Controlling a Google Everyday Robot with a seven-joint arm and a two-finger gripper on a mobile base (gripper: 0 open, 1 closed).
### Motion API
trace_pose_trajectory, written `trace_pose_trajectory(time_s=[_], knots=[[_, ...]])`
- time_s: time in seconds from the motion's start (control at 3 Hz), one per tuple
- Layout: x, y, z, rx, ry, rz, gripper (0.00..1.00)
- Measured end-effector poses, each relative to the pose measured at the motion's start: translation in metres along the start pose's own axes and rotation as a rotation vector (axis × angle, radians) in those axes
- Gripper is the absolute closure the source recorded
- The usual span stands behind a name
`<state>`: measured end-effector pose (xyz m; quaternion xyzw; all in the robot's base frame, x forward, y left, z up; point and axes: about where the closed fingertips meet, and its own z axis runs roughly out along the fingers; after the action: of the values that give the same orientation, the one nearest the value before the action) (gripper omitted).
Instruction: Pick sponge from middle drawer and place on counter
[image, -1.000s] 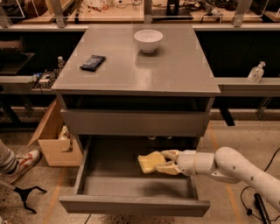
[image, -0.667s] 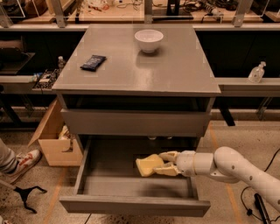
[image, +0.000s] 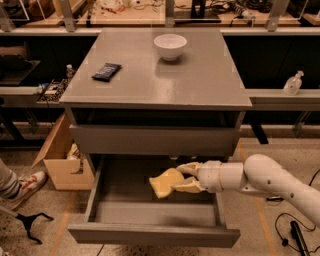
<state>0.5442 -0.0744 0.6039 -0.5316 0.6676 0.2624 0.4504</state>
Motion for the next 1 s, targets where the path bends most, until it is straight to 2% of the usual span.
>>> trace_pose_trajectory(time_s=[0.67,1.0], knots=[[-0.114,0.001,-0.037,0.063,-0.036,-0.313,1.00],[-0.114,0.002,-0.037,0.063,-0.036,-0.313,1.00]])
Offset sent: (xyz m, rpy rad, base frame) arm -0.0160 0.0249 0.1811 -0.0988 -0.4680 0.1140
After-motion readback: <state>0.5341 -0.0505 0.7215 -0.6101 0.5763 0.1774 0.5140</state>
